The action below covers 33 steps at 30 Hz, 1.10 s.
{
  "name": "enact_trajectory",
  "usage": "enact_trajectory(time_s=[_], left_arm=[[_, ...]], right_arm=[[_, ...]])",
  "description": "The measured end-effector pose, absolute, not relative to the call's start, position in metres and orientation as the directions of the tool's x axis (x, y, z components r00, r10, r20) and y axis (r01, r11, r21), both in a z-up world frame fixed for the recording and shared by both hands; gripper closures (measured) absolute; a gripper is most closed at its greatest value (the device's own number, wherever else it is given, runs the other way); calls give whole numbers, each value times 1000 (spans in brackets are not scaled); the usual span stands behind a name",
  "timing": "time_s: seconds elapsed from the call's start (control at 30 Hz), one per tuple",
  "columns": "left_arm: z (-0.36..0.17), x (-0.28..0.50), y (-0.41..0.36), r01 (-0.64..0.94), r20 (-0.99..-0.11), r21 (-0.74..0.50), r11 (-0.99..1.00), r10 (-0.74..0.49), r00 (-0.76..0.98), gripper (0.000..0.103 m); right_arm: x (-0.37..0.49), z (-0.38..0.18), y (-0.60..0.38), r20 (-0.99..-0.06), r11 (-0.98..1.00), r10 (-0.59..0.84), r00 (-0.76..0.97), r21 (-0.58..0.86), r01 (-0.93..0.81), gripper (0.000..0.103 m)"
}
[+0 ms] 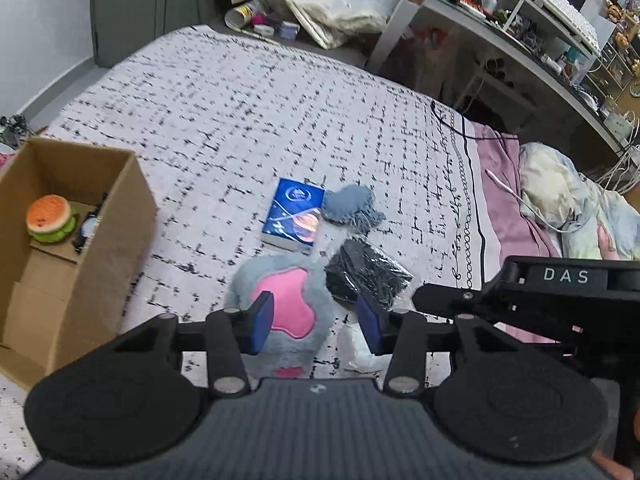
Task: Organize soft objects
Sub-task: 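Close both tools on the grey plush with the pink ear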
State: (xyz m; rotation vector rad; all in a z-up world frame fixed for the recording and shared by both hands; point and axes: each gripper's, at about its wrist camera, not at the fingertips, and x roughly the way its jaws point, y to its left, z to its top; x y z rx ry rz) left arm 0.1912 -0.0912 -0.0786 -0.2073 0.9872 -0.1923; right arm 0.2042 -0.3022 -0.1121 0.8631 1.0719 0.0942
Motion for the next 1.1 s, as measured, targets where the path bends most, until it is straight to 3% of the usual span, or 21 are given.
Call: enact_trajectory(time_s=[0.7, 1.1], left_arm=[[-109, 212, -69, -2, -850, -137, 991, -117, 513, 52], [-122, 209, -35, -68, -848, -184, 981, -124, 515, 56]], right_arm=[[223, -123, -275, -751, 724, 467, 468, 628, 285, 63], [228, -126, -248, -760, 757, 479, 440, 611, 231, 62]])
